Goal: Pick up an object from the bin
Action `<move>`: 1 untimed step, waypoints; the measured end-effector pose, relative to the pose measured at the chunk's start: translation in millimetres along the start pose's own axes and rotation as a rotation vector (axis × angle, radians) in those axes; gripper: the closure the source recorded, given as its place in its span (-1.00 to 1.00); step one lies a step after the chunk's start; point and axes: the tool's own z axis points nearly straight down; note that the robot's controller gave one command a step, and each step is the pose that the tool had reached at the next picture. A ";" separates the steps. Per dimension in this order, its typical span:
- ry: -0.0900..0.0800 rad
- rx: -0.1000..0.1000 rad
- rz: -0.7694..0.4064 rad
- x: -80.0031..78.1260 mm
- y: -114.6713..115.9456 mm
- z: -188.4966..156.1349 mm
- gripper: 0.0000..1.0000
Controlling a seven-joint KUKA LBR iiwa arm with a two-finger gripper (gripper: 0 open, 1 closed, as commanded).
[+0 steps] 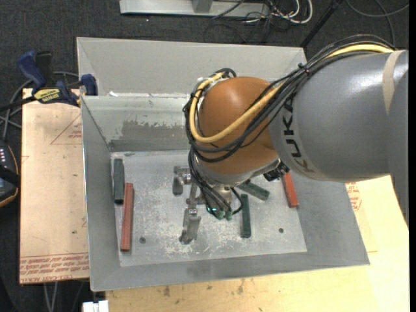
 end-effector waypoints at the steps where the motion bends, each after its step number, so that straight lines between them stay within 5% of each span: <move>1: -0.004 0.003 -0.004 -13.4 -56.7 42.4 -1.00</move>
Offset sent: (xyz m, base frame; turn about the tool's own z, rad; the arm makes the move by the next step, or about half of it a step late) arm 0.0132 -0.0530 -0.0394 -0.0103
